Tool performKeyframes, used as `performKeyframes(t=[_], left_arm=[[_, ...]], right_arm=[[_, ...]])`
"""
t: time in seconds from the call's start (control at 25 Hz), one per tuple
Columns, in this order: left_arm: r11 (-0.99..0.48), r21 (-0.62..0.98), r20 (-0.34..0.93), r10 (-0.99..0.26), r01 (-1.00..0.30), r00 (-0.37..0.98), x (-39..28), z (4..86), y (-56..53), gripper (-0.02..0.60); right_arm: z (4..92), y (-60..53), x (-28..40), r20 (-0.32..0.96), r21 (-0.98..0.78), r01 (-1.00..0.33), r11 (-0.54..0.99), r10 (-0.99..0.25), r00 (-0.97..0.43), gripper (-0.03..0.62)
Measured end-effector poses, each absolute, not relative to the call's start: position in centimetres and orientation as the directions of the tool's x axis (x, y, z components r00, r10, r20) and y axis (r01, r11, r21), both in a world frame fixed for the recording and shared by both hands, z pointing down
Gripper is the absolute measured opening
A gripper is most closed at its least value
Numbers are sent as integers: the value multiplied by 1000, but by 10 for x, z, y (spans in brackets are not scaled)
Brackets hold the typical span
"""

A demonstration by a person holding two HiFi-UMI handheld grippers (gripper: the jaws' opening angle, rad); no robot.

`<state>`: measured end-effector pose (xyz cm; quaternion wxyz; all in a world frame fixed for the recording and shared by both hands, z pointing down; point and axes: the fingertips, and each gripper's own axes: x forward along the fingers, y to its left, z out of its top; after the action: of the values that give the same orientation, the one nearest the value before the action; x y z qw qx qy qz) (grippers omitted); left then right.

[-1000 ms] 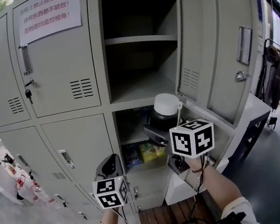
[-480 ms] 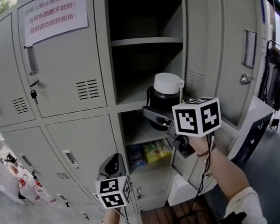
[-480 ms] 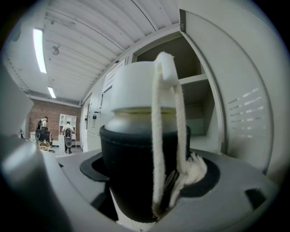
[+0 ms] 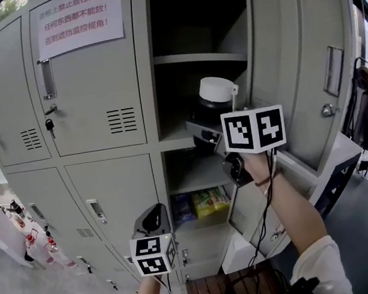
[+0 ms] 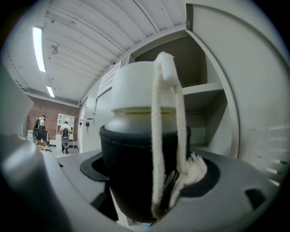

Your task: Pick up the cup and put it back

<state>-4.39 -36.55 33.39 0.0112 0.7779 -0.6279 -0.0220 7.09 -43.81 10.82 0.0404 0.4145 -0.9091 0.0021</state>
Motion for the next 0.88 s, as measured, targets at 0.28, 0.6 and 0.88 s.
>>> performKeyframes(t=[0.28,0.6,0.88], left_arm=[[-205,73,-15,-979,-976,205,-49,335,-370,12],[-209,59,-15,-978,-976,208,-49,332,-374,12],[-207,82,-6,-978,-975,207,-56,335,-374,12]], right_arm=[[107,-470,62,102,46,-777,627,-777,-621,419],[108,-508,54,136,36,-802,596,-798,-587,419],[113,-540,47,180,43,-825,564,-817,-549,420]])
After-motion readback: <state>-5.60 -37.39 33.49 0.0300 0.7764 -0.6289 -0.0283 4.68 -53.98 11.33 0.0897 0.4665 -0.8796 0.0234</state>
